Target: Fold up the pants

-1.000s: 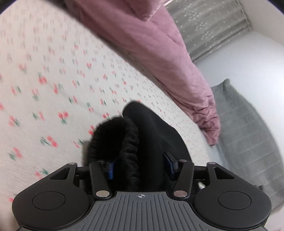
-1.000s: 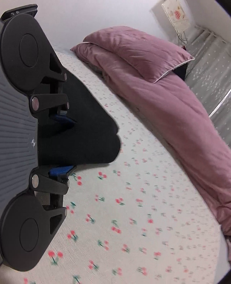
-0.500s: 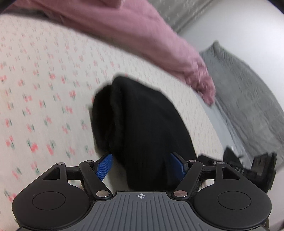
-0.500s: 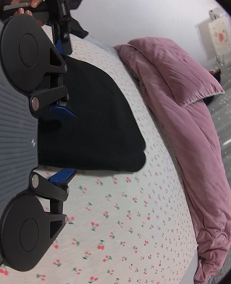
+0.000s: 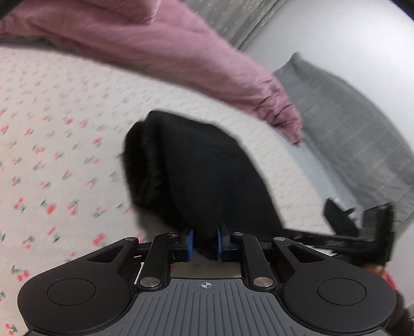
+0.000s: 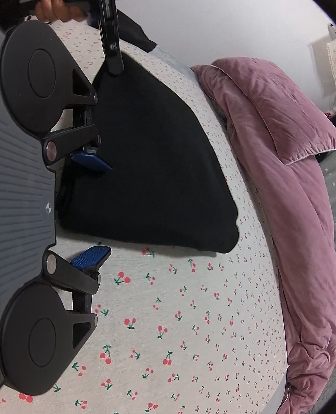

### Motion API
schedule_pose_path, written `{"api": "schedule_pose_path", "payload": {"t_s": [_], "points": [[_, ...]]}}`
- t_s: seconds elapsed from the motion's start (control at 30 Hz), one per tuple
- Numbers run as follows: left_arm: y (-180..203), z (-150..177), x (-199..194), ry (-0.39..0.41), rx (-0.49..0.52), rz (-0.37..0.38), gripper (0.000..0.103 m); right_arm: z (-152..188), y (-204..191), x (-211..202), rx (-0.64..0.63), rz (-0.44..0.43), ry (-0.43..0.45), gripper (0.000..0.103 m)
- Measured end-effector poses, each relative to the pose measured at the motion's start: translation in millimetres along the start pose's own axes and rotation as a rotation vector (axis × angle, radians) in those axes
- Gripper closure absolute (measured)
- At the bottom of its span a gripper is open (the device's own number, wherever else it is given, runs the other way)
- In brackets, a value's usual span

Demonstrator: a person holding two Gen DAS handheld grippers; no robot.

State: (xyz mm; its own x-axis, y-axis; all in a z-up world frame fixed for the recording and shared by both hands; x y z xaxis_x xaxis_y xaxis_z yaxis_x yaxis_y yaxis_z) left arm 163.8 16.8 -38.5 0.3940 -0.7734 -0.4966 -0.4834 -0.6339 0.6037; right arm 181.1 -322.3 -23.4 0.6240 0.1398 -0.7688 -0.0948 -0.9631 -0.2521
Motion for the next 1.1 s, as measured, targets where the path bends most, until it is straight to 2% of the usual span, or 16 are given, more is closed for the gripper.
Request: {"api": "schedule_pose_path", "payload": {"t_s": [0.17,0.27,0.4,0.43,0.53,0.6,0.7,0.77,0.93,1.1], "points": [[-21,13,16,-0.069,-0.017,-0.044,0.086,8,10,8,0.002,-0.023,-0.03,0.037],[-19,16,17,-0.067,-0.002,-0.052,0.084,10,10,3,0.014,-0.016,-0.034,0.037],[-5,16,6,-0.051,0.072,-0.085,0.078,5,5,-17,-0.01,0.03,-0.032,0.033],[-2,17,4,-0.055,0.096,-0.108,0.073,4,4,-22,-0.031,0.045,-0.024,0.03],[14,19,-3,-0.068,0.221,-0.191,0.05,-2,4,-39,-0.083,0.107,0.013,0.026],[23,22,-5,-0.071,0.273,-0.235,0.045,-3,7,-47,-0.085,0.131,0.026,0.022],[36,24,-8,-0.071,0.267,-0.279,0.031,-2,11,-56,-0.07,0.166,0.04,0.019],[45,25,-9,-0.062,0.27,-0.298,0.018,1,10,-60,-0.062,0.188,0.051,0.017],[70,29,-8,-0.027,0.279,-0.383,0.006,6,2,-71,-0.066,0.257,0.107,0.01],[86,35,-3,-0.009,0.275,-0.453,0.001,12,-8,-81,-0.081,0.308,0.177,0.004]]}}
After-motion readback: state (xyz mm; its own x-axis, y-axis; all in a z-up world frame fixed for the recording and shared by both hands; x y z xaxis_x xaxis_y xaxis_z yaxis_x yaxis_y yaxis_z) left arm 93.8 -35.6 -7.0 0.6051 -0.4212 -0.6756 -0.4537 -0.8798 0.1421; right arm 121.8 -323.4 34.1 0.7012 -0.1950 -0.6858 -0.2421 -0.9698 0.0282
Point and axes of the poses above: each gripper's, at about its wrist camera, not at the fingertips, and x roughly the way its jaws point, y to its right, z to its underside, the point moved 5 cm from there along x, roughly the way its jaws point, and after that the axes turned 9 degrees about z, right-handed, at the moved point
